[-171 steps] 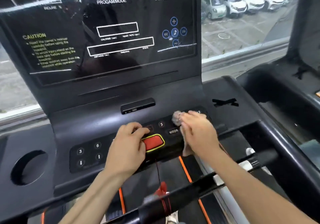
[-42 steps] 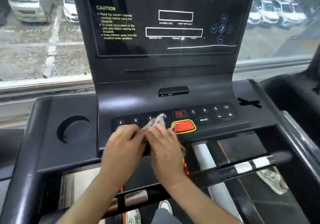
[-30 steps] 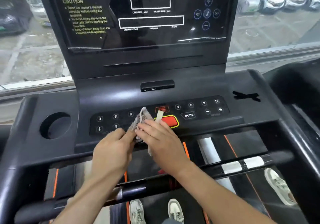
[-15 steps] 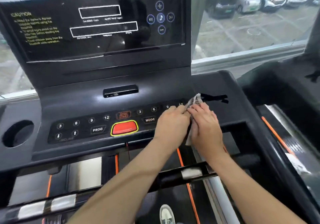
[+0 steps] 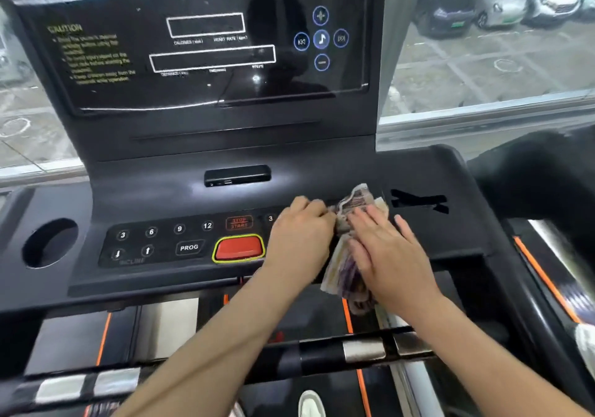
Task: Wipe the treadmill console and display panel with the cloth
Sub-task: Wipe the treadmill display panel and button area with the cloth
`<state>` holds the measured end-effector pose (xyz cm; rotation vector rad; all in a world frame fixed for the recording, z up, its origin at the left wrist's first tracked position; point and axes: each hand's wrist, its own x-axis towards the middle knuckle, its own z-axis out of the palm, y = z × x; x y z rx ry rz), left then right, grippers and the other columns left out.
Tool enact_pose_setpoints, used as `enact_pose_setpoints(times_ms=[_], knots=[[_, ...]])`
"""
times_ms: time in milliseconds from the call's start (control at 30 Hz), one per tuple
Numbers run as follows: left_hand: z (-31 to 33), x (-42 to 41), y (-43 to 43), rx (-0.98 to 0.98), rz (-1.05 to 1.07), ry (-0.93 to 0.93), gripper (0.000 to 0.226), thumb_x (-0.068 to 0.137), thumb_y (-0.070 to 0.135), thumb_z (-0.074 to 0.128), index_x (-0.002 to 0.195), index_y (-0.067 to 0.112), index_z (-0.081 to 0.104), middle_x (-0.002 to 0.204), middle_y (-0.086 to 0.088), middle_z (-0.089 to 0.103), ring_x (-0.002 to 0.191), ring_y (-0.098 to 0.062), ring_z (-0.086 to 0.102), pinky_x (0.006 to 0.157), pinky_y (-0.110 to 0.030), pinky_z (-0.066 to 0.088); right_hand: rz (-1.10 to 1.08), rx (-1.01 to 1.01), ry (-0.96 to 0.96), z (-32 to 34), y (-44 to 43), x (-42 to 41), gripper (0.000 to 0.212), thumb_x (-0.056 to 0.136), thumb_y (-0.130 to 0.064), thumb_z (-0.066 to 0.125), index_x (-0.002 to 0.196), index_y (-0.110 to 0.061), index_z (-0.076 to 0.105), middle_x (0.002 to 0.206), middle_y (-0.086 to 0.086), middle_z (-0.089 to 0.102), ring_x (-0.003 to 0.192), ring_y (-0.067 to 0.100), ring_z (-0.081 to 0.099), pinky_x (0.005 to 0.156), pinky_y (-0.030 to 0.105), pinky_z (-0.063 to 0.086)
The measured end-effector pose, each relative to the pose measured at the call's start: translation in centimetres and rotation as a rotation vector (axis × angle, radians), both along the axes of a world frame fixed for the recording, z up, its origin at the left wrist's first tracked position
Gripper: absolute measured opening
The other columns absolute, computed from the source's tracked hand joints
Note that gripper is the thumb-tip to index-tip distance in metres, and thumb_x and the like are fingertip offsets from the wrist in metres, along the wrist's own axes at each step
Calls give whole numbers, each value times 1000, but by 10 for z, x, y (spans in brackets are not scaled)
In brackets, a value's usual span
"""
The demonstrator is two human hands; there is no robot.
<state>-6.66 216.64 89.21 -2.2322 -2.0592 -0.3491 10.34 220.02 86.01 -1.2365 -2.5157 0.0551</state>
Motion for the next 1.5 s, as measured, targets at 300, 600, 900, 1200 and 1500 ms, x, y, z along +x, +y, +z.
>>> enact_pose_setpoints(times_ms=[300,600,900,1200,1500], knots=[[-10,-110,-53,-216,279,67,53,94,47,28,141,29,46,148,-13,42,132,-36,42,101,-48,42,-352,-232,-176,20,64,-87,87,97,-58,24,151,3,-5,159,25,-7,148,37,-6,120,47,4],[-17,-191,-150,-150,271,-67,51,97,31,30,138,9,49,141,-13,49,132,-29,43,111,-41,35,190,-93,-102,19,-52,-283,61,99,-44,33,150,-12,30,161,12,16,148,27,11,117,47,4],[-10,-250,-225,-148,441,-310,63,79,5,60,141,15,49,150,5,41,134,-14,43,106,-19,28,314,-200,-131,27,-101,-284,52,99,-36,28,149,-21,36,159,-3,26,148,12,15,117,38,9],[-2,-265,-228,-19,526,-720,27,86,6,53,95,29,63,100,14,65,94,-14,59,69,-8,34,173,-200,33,10,-174,-364,57,92,-29,25,139,-8,50,148,11,45,142,24,33,117,40,23],[-5,-240,-228,19,446,-697,30,83,7,57,95,34,50,85,15,56,81,-10,54,65,-25,35,363,-230,221,-10,-172,-309,44,80,-17,40,110,-10,71,128,6,65,125,22,55,104,44,44]])
